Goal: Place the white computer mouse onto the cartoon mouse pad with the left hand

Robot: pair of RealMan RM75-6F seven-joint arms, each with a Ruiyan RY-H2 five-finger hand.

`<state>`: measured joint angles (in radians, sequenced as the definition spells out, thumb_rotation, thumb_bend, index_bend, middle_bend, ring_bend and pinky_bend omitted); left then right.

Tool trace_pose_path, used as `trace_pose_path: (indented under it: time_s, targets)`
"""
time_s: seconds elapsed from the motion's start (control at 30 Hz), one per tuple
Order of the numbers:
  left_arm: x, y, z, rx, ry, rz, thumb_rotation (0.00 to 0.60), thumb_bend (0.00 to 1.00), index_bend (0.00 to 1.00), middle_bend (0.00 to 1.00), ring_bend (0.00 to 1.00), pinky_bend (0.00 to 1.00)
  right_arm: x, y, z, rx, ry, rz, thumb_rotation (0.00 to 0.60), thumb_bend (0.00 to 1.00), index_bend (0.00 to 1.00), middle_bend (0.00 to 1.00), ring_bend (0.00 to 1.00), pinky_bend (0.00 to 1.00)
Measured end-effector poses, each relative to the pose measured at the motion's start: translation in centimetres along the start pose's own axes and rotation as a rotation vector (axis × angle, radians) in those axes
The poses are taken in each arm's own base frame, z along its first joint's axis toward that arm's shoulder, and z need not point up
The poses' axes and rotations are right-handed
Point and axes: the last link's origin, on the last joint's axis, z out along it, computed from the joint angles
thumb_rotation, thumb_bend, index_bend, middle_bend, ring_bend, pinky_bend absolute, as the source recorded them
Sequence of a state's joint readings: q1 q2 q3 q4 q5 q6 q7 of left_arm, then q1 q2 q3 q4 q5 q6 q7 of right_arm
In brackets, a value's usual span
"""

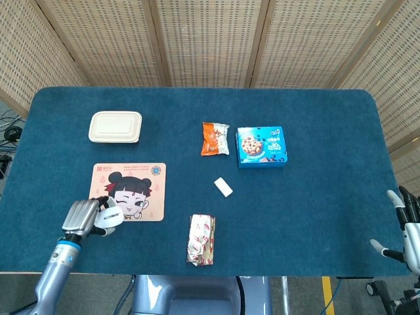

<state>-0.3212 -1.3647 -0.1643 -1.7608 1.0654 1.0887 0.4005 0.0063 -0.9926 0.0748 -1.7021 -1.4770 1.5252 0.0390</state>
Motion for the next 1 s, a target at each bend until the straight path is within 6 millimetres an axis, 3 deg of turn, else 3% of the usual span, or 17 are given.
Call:
trace_pose_path:
  time_s: [0.23, 0.43, 0.73, 1.0]
  targets:
    - [3.0, 0.0, 3.6, 0.182, -0.004, -0.188, 0.6, 0.26, 0.51, 0.48, 0.5, 0.54, -0.2, 0.1, 0.2, -0.002, -0.017, 0.002, 0.6, 0.0, 0.0, 0.0, 0.0, 0.0]
    - [4.0, 1.4, 6.2, 0.367, -0.062, -0.292, 0.6, 0.26, 0.51, 0.48, 0.49, 0.54, -0.3, 0.2, 0.3, -0.005, -0.025, 0.011, 0.6, 0.0, 0.0, 0.0, 0.0, 0.0]
    - [3.9, 6.7, 9.5, 0.513, -0.143, -0.282, 0.6, 0.26, 0.51, 0.48, 0.49, 0.54, -0.1, 0.5, 0.5, -0.007, -0.036, 0.04, 0.6, 0.0, 0.0, 0.0, 0.0, 0.0]
    - [2.5, 6.7, 10.5, 0.577, -0.166, -0.295, 0.6, 0.26, 0.51, 0.48, 0.49, 0.54, 0.1, 0.8, 0.7, -0.01, -0.04, 0.06, 0.6, 0.0, 0.0, 0.0, 0.0, 0.0]
